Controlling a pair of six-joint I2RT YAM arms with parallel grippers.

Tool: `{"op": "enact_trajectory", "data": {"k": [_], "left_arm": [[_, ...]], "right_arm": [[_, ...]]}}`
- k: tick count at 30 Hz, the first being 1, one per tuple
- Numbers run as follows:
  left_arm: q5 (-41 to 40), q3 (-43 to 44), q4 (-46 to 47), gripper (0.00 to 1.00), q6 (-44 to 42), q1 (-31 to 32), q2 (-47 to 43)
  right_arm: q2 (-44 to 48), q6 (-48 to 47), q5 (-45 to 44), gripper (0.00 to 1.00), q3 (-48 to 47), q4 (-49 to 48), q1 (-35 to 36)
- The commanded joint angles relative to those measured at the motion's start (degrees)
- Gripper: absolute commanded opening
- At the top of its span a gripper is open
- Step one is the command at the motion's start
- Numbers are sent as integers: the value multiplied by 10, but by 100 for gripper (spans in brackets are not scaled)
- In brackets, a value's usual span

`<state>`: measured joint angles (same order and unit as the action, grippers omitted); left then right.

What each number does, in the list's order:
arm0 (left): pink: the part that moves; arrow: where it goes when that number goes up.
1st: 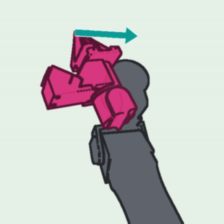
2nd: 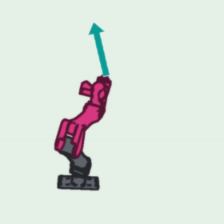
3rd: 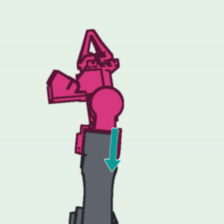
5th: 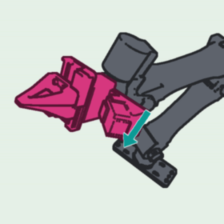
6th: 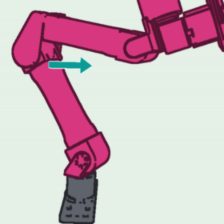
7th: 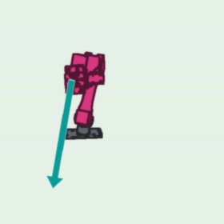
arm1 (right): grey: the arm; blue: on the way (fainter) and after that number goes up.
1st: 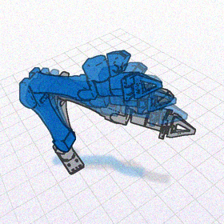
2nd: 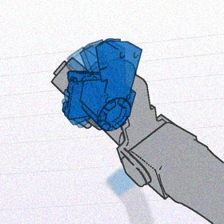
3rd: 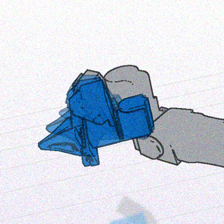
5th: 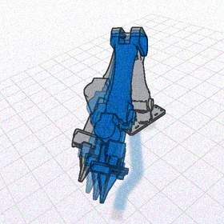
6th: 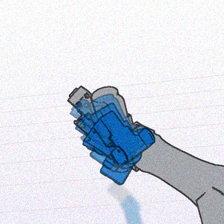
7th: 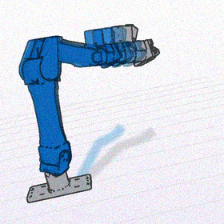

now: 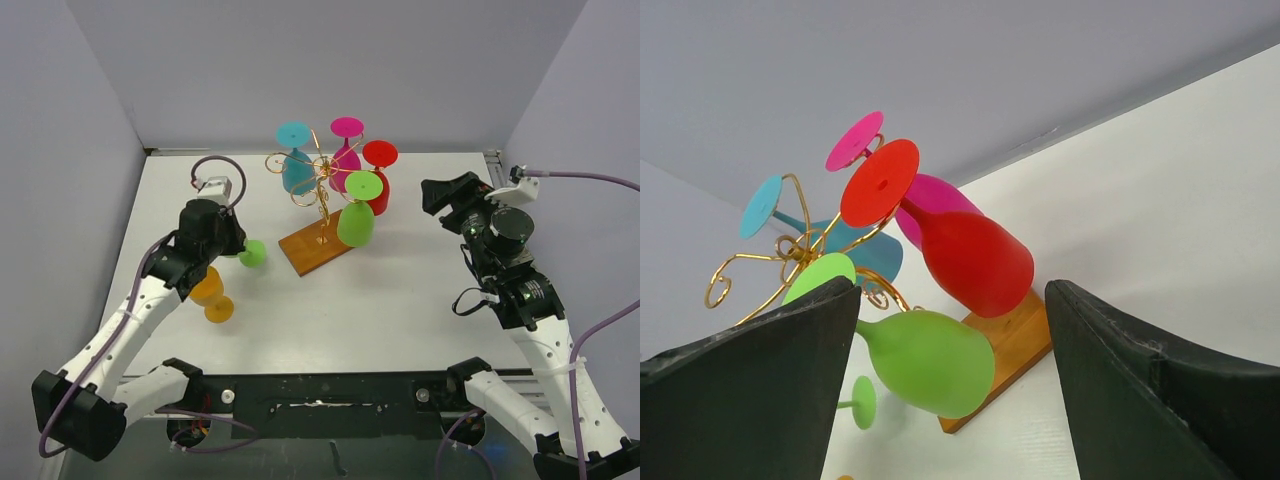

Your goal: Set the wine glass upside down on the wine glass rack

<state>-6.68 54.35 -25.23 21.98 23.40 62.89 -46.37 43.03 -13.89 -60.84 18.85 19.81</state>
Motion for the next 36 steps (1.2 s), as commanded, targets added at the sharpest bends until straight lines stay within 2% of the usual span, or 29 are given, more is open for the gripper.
{"op": "enact_trajectory", "data": {"k": [1, 9, 15, 19, 29, 33, 36], "left_arm": [[-47, -1, 70, 2, -13, -3, -66], [-83, -16, 187, 2, -41, -3, -179], [-58, -17, 306, 2, -45, -3, -248], [-21, 0, 387, 2, -30, -3, -260], [88, 38, 517, 3, 2, -3, -220], [125, 39, 551, 3, 20, -3, -204], [149, 39, 569, 3, 30, -3, -197]], "right_arm": [[0, 5, 21, 76, -5, -44, -5], [-18, 14, 68, 75, -15, -85, -3], [-49, 40, 125, 75, -35, -153, -1], [-83, 74, 153, 74, -55, -212, 11], [-179, 87, 173, 73, -81, -419, 153], [-230, 88, 172, 73, -116, -460, 210], [-276, 93, 151, 71, -159, -456, 247]]}}
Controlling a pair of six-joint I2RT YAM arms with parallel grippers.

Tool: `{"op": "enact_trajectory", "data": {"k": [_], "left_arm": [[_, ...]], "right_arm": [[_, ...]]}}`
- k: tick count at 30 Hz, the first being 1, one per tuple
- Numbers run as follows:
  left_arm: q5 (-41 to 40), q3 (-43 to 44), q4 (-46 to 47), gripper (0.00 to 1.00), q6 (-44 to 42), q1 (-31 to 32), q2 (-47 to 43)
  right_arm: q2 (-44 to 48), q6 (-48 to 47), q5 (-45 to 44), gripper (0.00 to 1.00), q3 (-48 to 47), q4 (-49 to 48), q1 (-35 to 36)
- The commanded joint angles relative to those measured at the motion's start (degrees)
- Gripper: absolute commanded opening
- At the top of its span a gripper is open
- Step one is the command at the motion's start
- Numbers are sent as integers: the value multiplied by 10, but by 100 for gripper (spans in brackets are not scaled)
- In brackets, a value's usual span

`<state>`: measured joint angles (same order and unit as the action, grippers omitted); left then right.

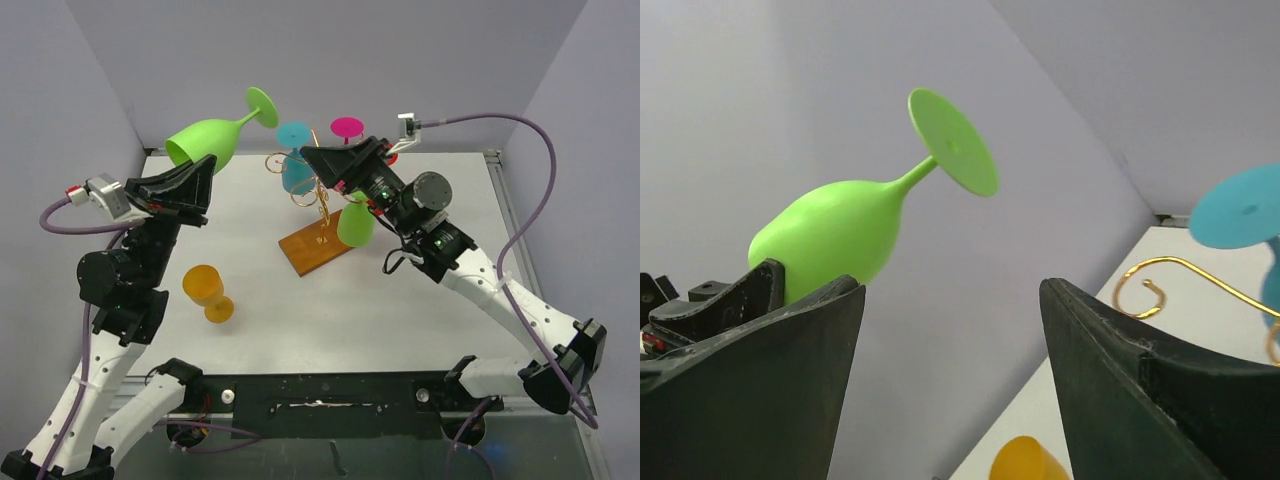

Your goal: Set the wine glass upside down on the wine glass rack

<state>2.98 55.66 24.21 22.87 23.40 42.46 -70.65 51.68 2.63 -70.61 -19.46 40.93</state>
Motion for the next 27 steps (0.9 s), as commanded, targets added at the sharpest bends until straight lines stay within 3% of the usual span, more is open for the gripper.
{"op": "enact_trajectory", "data": {"k": [1, 8, 17, 27], "left_arm": [[57, 25, 80, 3, 25, -3, 9], [75, 13, 100, 3, 36, -3, 12], [90, -4, 125, 3, 48, -3, 17], [103, -16, 126, 3, 48, -3, 20]], "right_arm": [[-45, 16, -42, 71, -77, -58, 50], [-117, 89, -94, 67, -165, -18, 71], [-168, 182, -97, 61, -206, -13, 72], [-185, 200, -82, 57, -217, -40, 72]]}}
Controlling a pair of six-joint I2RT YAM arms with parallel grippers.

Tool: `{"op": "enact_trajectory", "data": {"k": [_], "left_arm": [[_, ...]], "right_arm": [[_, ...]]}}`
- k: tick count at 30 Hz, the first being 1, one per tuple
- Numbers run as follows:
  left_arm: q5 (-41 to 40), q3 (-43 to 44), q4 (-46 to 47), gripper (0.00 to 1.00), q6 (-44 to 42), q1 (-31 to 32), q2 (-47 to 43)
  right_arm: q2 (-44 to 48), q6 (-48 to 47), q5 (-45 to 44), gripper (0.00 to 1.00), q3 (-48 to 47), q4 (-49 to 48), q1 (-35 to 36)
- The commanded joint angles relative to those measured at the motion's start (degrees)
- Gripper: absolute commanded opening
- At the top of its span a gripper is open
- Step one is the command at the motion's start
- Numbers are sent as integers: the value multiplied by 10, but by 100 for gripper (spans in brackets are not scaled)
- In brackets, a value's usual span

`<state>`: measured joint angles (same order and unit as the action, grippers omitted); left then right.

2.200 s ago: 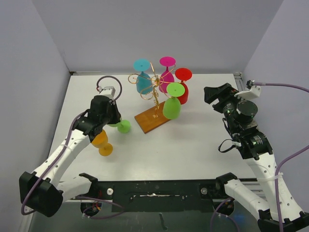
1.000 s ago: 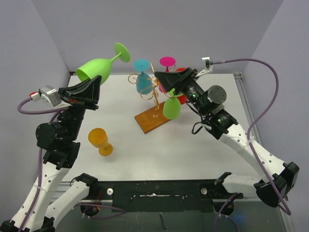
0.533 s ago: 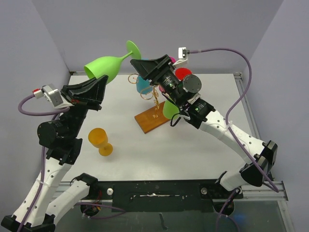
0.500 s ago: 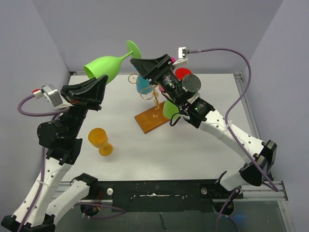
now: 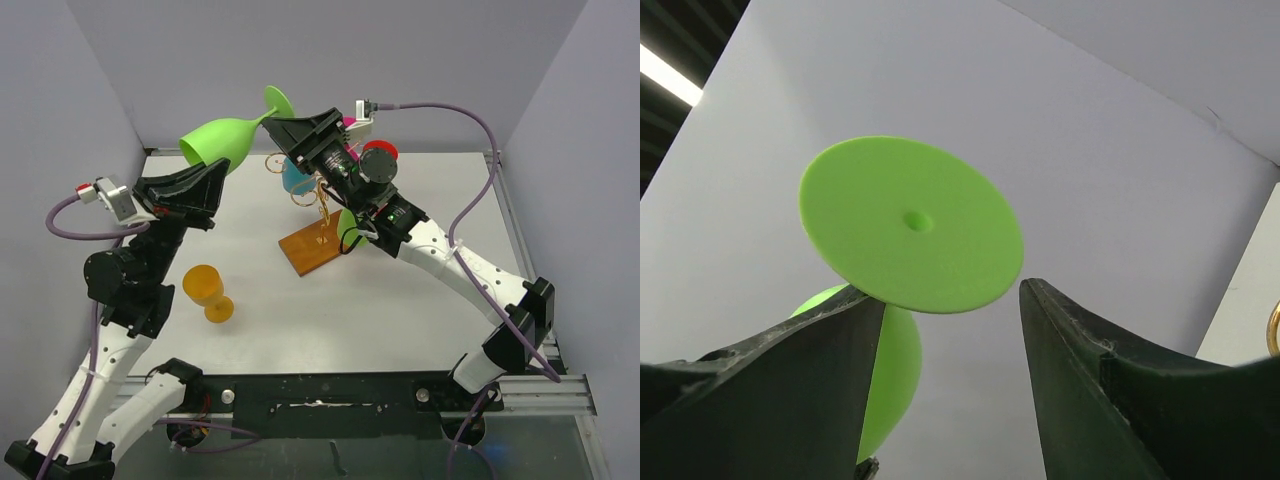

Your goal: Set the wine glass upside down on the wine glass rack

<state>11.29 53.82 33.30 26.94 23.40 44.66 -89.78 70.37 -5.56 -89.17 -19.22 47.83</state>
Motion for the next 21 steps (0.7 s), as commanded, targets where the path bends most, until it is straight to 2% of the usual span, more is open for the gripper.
{"op": "enact_trajectory", "data": {"k": [1, 11, 21], "left_arm": [[20, 2, 33, 3, 7, -3, -1], [43, -4, 40, 3, 6, -3, 7], [71, -19, 49, 3, 12, -3, 4]], "right_arm": [[6, 15, 2, 57, -29, -46, 3], [6, 62, 26, 55, -19, -59, 3], [7, 114, 37, 40, -10, -48, 3]]}}
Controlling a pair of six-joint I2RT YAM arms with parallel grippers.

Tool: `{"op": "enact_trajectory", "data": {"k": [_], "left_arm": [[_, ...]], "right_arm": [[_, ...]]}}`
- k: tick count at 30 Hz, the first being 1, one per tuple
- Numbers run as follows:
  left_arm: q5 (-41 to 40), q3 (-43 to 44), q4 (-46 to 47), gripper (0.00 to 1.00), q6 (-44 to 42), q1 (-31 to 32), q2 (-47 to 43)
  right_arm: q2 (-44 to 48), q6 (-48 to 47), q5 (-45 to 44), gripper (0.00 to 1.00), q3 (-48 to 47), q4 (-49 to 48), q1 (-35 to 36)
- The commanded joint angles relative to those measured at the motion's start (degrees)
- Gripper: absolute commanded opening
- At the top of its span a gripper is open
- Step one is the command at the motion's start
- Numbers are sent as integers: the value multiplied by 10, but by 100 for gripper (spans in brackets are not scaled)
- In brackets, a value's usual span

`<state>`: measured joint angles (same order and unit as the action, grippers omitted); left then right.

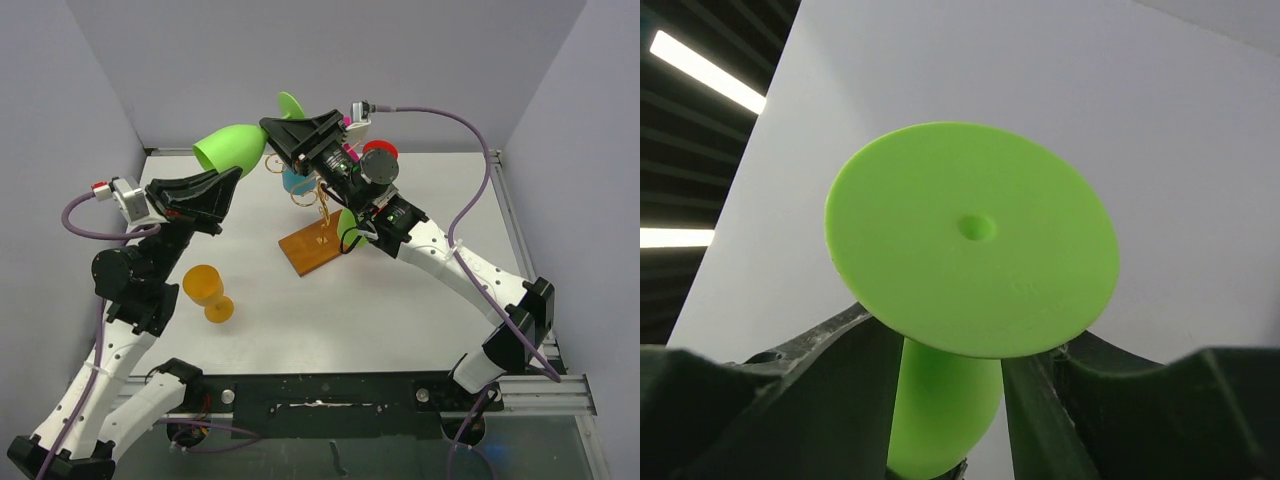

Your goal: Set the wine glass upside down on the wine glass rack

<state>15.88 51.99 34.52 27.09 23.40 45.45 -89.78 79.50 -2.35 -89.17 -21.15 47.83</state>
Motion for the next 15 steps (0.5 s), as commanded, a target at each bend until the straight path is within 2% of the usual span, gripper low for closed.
{"op": "enact_trajectory", "data": {"k": [1, 11, 15], "left_arm": [[28, -2, 37, 3, 10, -3, -4], [48, -13, 42, 3, 14, -3, -8], [60, -18, 43, 3, 17, -3, -11]], "right_arm": [[7, 23, 5, 39, -9, -30, 3], [13, 18, -5, 26, 0, -36, 3], [17, 12, -15, 26, 5, -42, 2]]}}
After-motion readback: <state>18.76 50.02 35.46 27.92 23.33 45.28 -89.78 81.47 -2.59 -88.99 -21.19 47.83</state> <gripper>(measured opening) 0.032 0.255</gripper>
